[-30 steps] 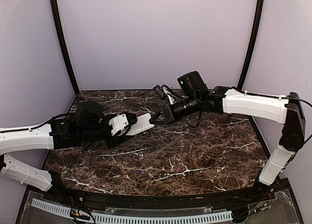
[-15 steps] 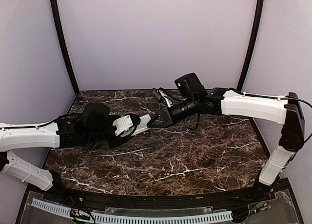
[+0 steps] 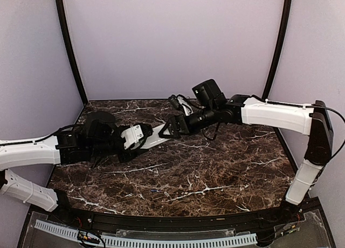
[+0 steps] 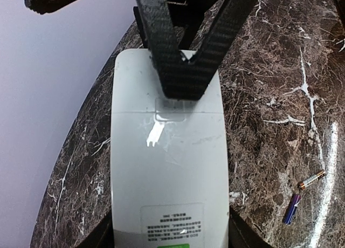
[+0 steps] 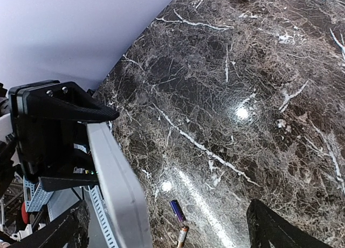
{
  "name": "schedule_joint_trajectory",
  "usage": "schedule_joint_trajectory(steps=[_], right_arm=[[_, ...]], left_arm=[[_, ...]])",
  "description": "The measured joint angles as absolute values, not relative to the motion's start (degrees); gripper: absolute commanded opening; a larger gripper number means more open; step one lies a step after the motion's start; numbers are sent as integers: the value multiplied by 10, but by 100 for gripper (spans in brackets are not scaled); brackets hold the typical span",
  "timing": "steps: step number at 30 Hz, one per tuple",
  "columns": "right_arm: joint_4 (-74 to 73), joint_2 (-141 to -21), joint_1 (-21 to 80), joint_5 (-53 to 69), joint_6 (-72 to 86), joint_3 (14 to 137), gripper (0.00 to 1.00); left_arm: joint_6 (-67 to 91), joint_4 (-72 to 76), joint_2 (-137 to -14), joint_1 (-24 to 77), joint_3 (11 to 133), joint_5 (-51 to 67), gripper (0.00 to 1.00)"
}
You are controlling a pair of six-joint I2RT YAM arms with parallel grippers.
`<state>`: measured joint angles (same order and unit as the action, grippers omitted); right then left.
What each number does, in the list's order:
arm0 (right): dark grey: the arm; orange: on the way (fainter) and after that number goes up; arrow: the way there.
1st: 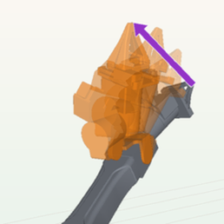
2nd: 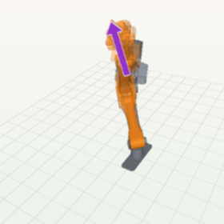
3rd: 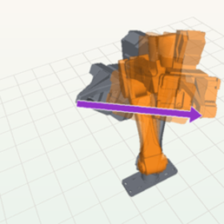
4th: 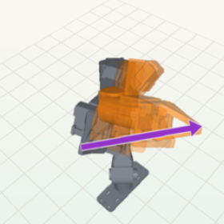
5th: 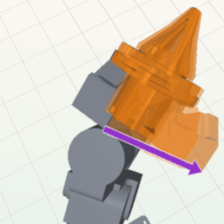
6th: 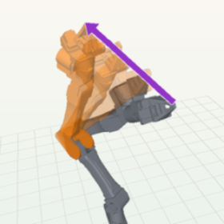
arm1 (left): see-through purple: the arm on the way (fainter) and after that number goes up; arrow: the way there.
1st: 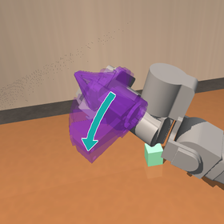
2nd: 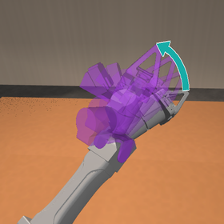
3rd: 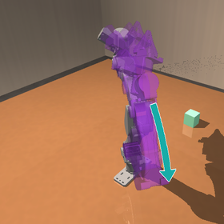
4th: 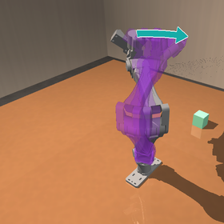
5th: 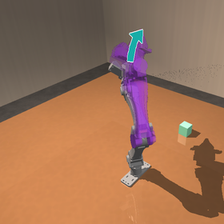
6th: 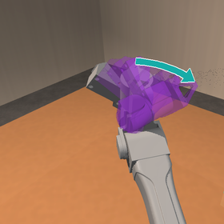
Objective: Load the batteries into the remote control
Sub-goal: Remove the battery cover from the remote control.
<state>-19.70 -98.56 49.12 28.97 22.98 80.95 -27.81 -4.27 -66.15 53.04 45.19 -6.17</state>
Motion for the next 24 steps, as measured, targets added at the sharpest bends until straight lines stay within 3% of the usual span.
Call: schedule_joint_trajectory(steps=[4, 10, 16, 22, 24], right_arm=[[-188, -1006, 491, 297, 229, 816, 93], [-169, -1012, 492, 328, 219, 822, 48], [-145, -994, 487, 378, 215, 804, 29], [-165, -976, 481, 388, 191, 797, 28], [-175, -972, 479, 387, 186, 795, 46]], left_arm=[[-278, -41, -655, 530, 452, -39, 0], [-274, -42, -640, 529, 444, -6, 0], [-270, -49, -614, 526, 425, 16, 0], [-269, -48, -611, 522, 425, 16, 0], [-269, -48, -611, 522, 425, 12, 0]])
